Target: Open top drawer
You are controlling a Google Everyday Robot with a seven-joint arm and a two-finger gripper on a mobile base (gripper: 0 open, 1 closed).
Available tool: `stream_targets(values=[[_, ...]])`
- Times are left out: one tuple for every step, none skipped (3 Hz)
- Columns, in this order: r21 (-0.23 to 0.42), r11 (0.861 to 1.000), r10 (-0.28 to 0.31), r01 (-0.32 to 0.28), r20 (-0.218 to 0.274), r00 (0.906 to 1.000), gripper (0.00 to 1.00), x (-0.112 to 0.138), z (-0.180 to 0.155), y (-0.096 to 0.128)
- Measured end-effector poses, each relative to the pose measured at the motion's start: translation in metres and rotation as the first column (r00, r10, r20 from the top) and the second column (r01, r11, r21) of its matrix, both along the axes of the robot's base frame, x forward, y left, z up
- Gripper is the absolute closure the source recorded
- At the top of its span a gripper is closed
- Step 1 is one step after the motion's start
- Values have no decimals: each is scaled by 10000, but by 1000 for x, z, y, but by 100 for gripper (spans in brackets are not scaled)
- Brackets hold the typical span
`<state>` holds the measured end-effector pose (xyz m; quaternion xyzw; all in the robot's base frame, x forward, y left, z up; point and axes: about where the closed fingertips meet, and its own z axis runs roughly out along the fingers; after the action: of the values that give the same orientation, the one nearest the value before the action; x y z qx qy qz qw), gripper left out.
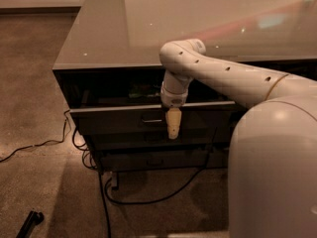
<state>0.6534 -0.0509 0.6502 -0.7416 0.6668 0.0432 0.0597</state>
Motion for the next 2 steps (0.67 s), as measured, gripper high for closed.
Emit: stream_targets(values=[[-351,9994,-16,5,-320,9995,18,-12,-8,-13],[-1193,9923,-345,337,-45,9994,64,-32,8,-32]])
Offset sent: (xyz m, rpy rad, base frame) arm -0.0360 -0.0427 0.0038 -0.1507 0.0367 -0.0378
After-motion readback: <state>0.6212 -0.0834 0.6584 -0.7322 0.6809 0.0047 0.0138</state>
